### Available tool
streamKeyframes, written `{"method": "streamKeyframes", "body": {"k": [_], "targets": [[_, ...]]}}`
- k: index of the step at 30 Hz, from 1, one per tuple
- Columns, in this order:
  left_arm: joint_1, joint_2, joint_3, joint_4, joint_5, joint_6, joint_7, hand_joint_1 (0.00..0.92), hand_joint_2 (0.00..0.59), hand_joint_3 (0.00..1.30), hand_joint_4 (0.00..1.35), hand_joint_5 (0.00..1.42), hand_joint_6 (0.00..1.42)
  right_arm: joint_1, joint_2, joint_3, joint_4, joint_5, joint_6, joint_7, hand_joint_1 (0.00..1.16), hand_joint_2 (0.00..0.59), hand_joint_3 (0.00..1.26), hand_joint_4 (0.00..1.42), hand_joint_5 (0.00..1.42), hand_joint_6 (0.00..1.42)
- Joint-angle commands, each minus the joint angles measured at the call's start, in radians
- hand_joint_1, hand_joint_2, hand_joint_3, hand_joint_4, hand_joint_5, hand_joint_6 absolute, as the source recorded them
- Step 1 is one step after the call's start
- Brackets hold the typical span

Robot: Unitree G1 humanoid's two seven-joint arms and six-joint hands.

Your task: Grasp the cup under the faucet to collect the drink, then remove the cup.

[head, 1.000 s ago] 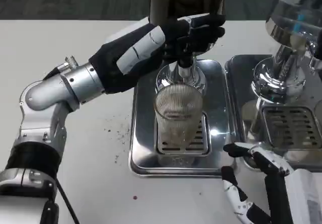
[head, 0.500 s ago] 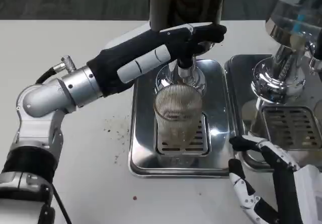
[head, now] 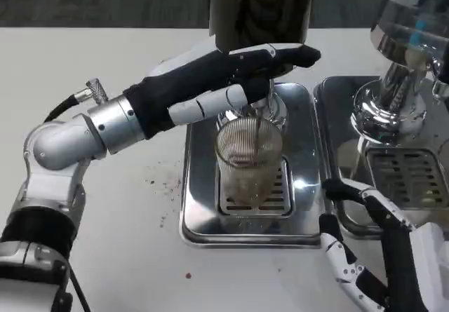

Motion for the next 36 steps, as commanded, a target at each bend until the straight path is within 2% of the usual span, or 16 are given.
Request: {"method": "streamKeyframes", "body": {"k": [1,3,7,14,20,28,36], "targets": [[0.031,0.016,-0.031,0.023,0.044,-0.017,-0.002,0.0,0.15,0.18,0.05,0.0,0.0,-0.009,0.007,-0.011,-0.001,0.029,-0.022,0.023,0.41,0.405,0.39,0.41,0.34,0.29],[0.032,0.021,-0.039,0.023,0.05,-0.028,0.006,0.0,0.151,0.18,0.05,0.0,0.0,-0.013,0.01,-0.014,0.001,0.045,-0.026,0.037,0.4,0.384,0.36,0.37,0.32,0.28],[0.039,0.032,-0.057,0.025,0.06,-0.049,0.018,0.0,0.152,0.18,0.05,0.0,0.0,-0.04,0.011,-0.018,0.021,0.13,-0.036,0.12,0.42,0.307,0.26,0.27,0.26,0.24],[0.045,0.04,-0.068,0.028,0.066,-0.064,0.033,0.0,0.151,0.18,0.05,0.0,0.0,-0.086,0.006,-0.031,0.043,0.219,-0.033,0.252,0.49,0.235,0.12,0.12,0.15,0.17],[0.049,0.045,-0.076,0.024,0.065,-0.068,0.041,0.0,0.151,0.18,0.05,0.0,0.0,-0.121,0.0,-0.045,0.053,0.265,-0.01,0.357,0.57,0.214,0.01,0.04,0.08,0.12],[0.054,0.053,-0.081,0.019,0.064,-0.073,0.047,0.0,0.151,0.18,0.05,0.0,0.0,-0.188,-0.006,-0.056,0.071,0.297,0.045,0.478,0.64,0.205,0.0,0.0,0.0,0.1],[0.062,0.061,-0.08,0.005,0.062,-0.073,0.048,0.0,0.151,0.18,0.05,0.0,0.0,-0.267,-0.001,-0.064,0.121,0.322,0.072,0.528,0.64,0.21,0.0,0.0,0.0,0.1]]}}
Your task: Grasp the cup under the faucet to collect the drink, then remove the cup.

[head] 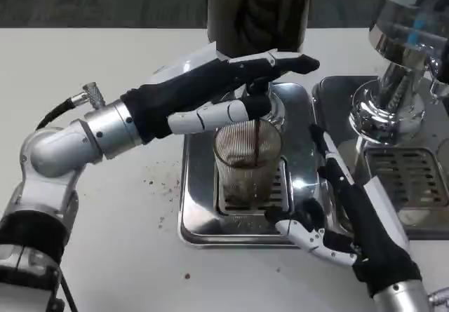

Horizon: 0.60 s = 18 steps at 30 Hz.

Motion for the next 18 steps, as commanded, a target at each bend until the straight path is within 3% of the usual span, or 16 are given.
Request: {"method": "streamKeyframes", "body": {"k": [1,18], "targets": [[0.045,0.025,-0.018,0.006,0.034,0.013,-0.017,0.0,0.151,0.18,0.05,0.0,0.0,-0.038,0.003,-0.01,0.032,0.018,0.012,0.021,0.64,0.211,0.0,0.0,0.0,0.1],[0.056,0.037,-0.02,-0.017,0.034,0.019,-0.011,0.0,0.151,0.18,0.05,0.0,0.0,-0.177,0.025,-0.021,0.197,0.061,-0.001,0.062,0.63,0.219,0.0,0.0,0.0,0.1]]}}
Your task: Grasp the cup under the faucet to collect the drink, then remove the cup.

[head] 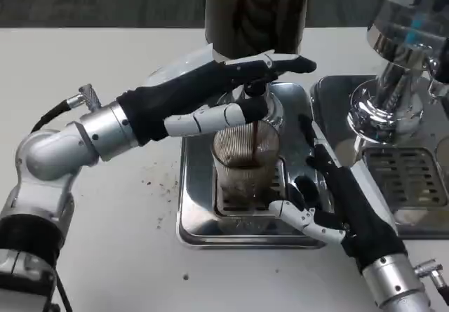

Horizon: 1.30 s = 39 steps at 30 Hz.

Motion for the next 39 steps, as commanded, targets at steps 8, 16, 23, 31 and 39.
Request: {"method": "streamKeyframes", "body": {"k": [8,16,23,31,39], "targets": [[0.034,0.03,-0.02,0.015,0.039,0.02,-0.015,0.0,0.151,0.18,0.05,0.0,0.0,-0.058,0.015,-0.004,0.069,0.022,-0.021,0.01,0.62,0.222,0.0,0.0,0.0,0.1],[0.035,0.036,-0.023,0.012,0.046,0.017,-0.009,0.0,0.151,0.18,0.05,0.0,0.0,-0.074,0.018,-0.006,0.085,0.029,-0.022,0.016,0.61,0.224,0.0,0.0,0.0,0.1],[0.035,0.041,-0.029,0.01,0.059,0.008,0.001,0.0,0.151,0.18,0.05,0.0,0.0,-0.087,0.02,-0.006,0.097,0.033,-0.02,0.021,0.61,0.224,0.0,0.0,0.0,0.1],[0.037,0.05,-0.041,0.007,0.068,-0.003,0.017,0.0,0.15,0.18,0.06,0.0,0.0,-0.108,0.021,-0.005,0.12,0.037,-0.024,0.024,0.6,0.224,0.0,0.0,0.0,0.1],[0.04,0.055,-0.05,0.004,0.059,0.002,0.021,0.0,0.15,0.18,0.06,0.0,0.0,-0.116,0.025,0.001,0.135,0.035,-0.032,0.022,0.6,0.226,0.0,0.0,0.0,0.1]]}}
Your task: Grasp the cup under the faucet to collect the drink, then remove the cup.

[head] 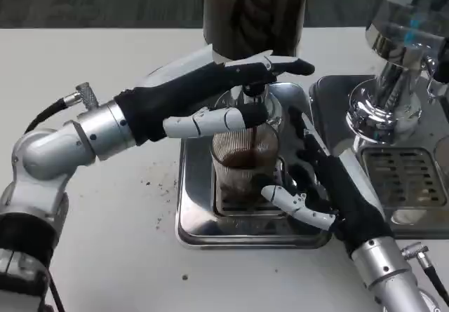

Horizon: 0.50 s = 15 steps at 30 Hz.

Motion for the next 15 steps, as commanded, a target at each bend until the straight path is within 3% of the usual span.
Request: {"method": "streamKeyframes", "body": {"k": [1,15], "targets": [[0.041,0.029,-0.018,0.014,0.039,0.024,-0.02,0.0,0.15,0.18,0.06,0.0,0.0,-0.01,0.006,0.0,0.016,0.005,-0.022,0.002,0.6,0.228,0.0,0.0,0.0,0.1],[0.048,0.032,-0.02,0.004,0.03,0.032,-0.023,0.0,0.15,0.18,0.06,0.0,0.0,-0.022,0.021,0.008,0.033,0.006,-0.032,0.02,0.59,0.232,0.0,0.0,0.0,0.1]]}}
